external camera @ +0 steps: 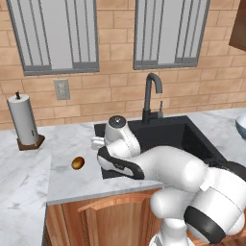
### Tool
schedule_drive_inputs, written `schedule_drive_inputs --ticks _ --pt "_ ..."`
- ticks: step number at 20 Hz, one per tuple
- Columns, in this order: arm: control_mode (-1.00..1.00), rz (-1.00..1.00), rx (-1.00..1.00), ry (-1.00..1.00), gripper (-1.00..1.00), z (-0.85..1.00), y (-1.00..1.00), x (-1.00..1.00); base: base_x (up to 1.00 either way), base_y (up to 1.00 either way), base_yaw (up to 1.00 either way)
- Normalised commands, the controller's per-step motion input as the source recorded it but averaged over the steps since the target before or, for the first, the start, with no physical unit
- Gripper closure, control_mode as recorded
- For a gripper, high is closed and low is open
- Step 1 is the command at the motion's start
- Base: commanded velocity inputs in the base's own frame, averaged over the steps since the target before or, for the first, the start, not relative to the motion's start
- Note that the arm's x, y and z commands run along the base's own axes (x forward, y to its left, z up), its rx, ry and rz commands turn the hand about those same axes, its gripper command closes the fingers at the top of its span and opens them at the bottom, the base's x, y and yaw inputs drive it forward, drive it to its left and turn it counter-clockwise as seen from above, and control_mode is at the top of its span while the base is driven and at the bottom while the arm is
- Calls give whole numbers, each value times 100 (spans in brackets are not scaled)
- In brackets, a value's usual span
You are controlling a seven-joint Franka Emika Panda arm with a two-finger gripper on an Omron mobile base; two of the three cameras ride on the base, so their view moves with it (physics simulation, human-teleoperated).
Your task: Remove the mango and tangerine from the sink. Then move the bowl and cup from the counter to the sink for washing.
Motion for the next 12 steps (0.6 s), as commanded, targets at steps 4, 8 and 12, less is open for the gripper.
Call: schedule_drive_inputs --ticks 4,8,12 --pt "-100 0 -1 -8 -100 5 -42 -8 0 0 0" --pt "-100 0 0 -4 -100 6 -45 -4 0 0 0" --pt "-100 0 0 0 -100 7 -44 -1 0 0 0"
